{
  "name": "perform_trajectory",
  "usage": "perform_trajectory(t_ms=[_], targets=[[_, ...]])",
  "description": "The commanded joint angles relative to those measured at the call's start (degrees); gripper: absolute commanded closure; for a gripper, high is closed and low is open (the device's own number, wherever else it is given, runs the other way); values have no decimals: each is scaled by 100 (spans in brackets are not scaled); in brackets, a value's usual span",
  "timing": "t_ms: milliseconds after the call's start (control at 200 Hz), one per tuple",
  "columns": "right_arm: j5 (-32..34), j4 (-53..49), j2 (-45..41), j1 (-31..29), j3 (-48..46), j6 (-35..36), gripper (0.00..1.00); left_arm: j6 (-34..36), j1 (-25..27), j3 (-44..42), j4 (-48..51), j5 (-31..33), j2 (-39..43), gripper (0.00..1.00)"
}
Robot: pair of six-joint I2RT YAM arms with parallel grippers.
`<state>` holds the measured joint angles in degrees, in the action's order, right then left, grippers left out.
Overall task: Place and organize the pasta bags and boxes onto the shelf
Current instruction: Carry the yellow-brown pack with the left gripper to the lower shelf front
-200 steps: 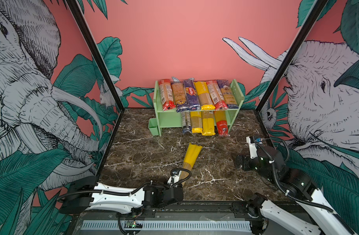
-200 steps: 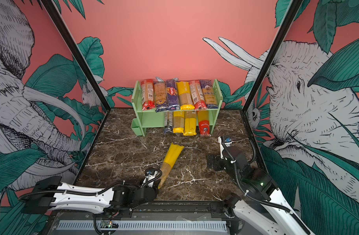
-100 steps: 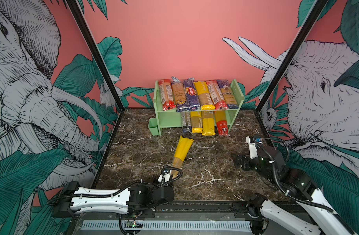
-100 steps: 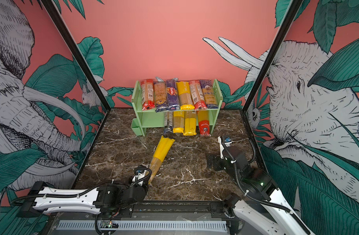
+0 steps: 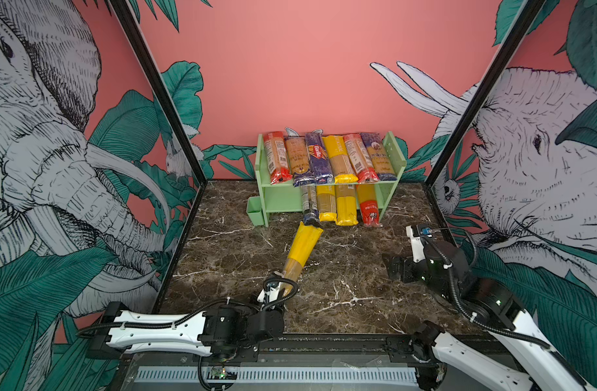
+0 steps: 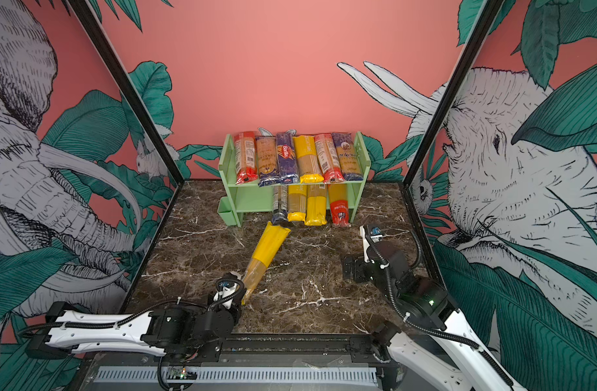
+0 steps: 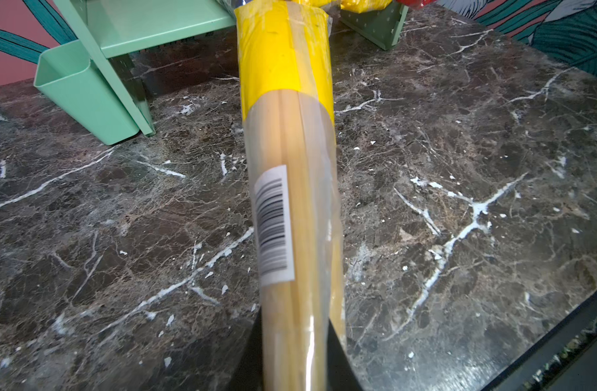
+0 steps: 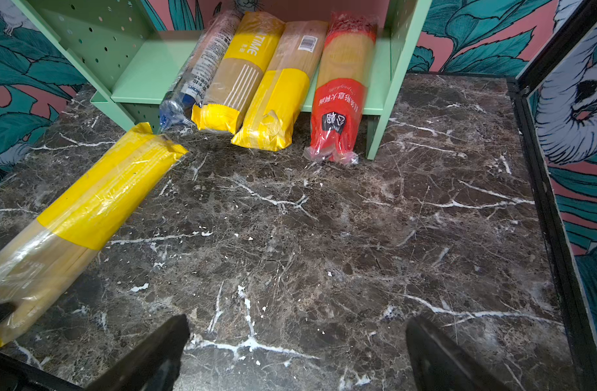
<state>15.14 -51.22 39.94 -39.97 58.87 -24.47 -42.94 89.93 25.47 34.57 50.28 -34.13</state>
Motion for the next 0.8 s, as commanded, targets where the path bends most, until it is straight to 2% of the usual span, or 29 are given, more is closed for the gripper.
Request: perform_trajectory(t_ms=[0, 190, 290, 500, 675, 795], targets=[[-36, 209, 49, -2, 154, 58, 1, 171, 20, 475, -255, 1020, 248, 100], [-103, 295, 160, 0, 221, 81, 1, 563, 12, 880, -242, 1666, 141, 100], [-134, 330, 214, -2, 247, 94, 1, 812, -113, 1069, -270, 1779, 136, 100], [-193, 429, 277, -2, 253, 91, 1, 1681, -1119, 1043, -1156, 873, 158, 100], [-118, 370, 216, 2, 256, 108, 1, 2112, -1548, 1156, -1710, 545, -194, 100], [-86, 349, 189, -1, 243, 123, 1, 2203, -2202, 1209, -1985, -77, -447, 100]])
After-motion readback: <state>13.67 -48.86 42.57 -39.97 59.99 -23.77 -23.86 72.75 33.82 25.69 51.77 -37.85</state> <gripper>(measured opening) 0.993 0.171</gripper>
